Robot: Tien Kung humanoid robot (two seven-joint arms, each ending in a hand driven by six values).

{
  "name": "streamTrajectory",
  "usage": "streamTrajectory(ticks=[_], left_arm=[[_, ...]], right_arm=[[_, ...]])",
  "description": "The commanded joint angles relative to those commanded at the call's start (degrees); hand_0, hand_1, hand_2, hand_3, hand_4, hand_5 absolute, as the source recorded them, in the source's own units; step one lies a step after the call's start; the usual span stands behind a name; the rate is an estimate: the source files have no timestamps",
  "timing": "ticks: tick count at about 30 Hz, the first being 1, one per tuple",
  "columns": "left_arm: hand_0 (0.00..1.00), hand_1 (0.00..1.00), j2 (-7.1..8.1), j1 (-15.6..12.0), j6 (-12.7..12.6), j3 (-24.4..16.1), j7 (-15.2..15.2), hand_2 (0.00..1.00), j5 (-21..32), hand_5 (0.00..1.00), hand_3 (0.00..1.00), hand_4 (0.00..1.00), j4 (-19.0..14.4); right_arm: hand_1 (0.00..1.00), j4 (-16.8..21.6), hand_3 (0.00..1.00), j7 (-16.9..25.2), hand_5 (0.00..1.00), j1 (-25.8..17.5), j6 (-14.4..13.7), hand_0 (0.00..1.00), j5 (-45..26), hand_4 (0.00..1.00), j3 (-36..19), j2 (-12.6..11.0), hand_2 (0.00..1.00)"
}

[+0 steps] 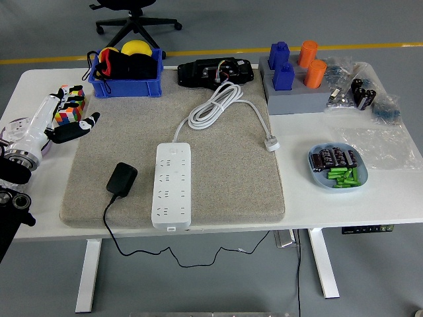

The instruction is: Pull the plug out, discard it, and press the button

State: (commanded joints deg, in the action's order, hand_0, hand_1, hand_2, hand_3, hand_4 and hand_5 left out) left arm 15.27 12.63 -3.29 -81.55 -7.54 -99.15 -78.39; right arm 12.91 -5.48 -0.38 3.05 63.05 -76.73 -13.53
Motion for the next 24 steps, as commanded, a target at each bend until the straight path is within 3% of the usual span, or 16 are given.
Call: streamTrajectory(ticks=[24], left_arm=[[0.828,0.772,0.12,0.2,0.1,0.2,-0.1,0.792,0.3,0.296,0.863,0.731,0.0]], right_arm=[[0.678,0.0,0.617,0.0,0.492,0.2,0.0,0.699,-0.2,0.710,0.5,-0.1,0.659]])
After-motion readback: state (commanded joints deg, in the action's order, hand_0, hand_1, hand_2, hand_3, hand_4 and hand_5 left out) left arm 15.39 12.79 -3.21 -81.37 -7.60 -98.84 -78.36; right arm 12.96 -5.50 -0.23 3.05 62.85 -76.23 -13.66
